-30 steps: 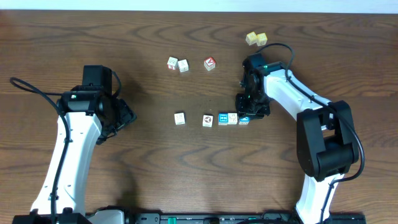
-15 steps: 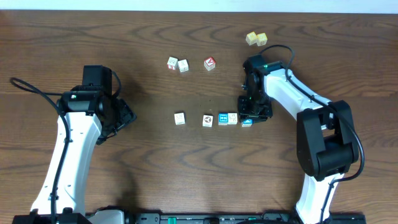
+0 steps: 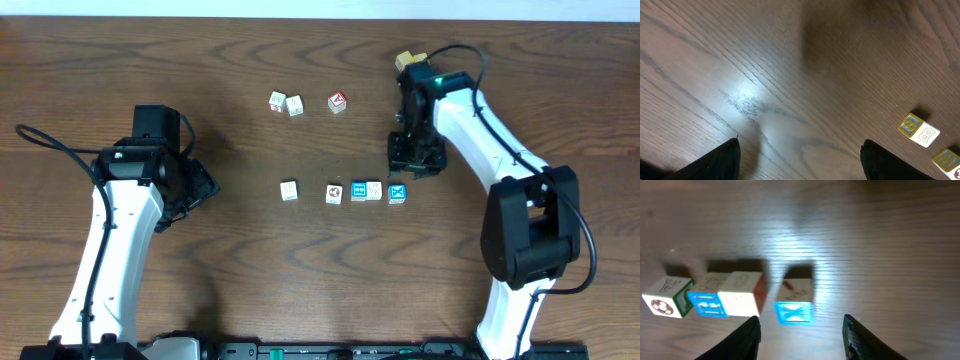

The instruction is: Lift 5 blocks

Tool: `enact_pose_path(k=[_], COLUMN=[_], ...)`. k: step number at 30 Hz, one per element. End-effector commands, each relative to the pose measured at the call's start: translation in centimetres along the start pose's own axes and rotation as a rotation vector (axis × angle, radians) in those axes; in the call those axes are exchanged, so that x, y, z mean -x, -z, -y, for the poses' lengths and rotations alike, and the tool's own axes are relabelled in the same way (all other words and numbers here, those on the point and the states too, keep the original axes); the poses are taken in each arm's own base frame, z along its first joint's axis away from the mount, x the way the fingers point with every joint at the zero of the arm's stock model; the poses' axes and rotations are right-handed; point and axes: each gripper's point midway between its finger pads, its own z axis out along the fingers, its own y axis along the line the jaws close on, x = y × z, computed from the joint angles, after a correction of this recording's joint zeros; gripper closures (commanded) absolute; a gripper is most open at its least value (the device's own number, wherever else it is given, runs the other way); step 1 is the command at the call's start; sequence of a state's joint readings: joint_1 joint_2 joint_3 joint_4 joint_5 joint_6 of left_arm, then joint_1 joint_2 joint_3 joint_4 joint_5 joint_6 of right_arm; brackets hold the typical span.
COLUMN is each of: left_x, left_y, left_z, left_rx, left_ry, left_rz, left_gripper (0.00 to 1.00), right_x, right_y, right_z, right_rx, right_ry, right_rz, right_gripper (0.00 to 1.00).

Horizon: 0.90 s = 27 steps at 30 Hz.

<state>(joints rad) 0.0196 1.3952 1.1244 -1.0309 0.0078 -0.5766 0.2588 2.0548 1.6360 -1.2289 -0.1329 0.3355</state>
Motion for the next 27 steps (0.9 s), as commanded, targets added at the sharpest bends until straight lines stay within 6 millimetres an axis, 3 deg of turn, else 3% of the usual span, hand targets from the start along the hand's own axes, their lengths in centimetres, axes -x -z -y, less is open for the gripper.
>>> enact_pose_path(k=[1,3,5,6,8,17,27], left_x=[0.4,0.4,0.4,0.4,0.4,0.4,0.4], left_y=[0.4,0.4,0.4,0.4,0.4,0.4,0.4], left_z=[-0.2,-0.2,-0.2,-0.2,-0.2,-0.2,-0.2], left_rx=[0.008,0.008,0.008,0.008,0.008,0.008,0.008], left_ry=[0.01,0.01,0.01,0.01,0.01,0.01,0.01], left_rz=[0.019,0.019,0.019,0.019,0.019,0.019,0.019], left_gripper=[0.23,0.23,0.23,0.23,0.23,0.23,0.23], right_x=[2.1,2.4,2.1,1.7,1.0,-1.6,-2.7], right_y=[1.5,1.7,1.7,1.6,1.1,-4.9,-5.9], right_z=[3.9,4.9,4.2,3.6,3.3,1.8,1.4], right_rx=[-0.037,0.01,0.118,0.179,0.198,0.169,0.167], right_ry=[-0.092,-0.11,-0.072,-0.04,-0.023,-0.083,-0.083], right_rz=[0.046,0.038,0.01,-0.011,-0.038,-0.09,-0.117], right_gripper=[0.55,0.74,0.94,0.99,0.99,0.99,0.99])
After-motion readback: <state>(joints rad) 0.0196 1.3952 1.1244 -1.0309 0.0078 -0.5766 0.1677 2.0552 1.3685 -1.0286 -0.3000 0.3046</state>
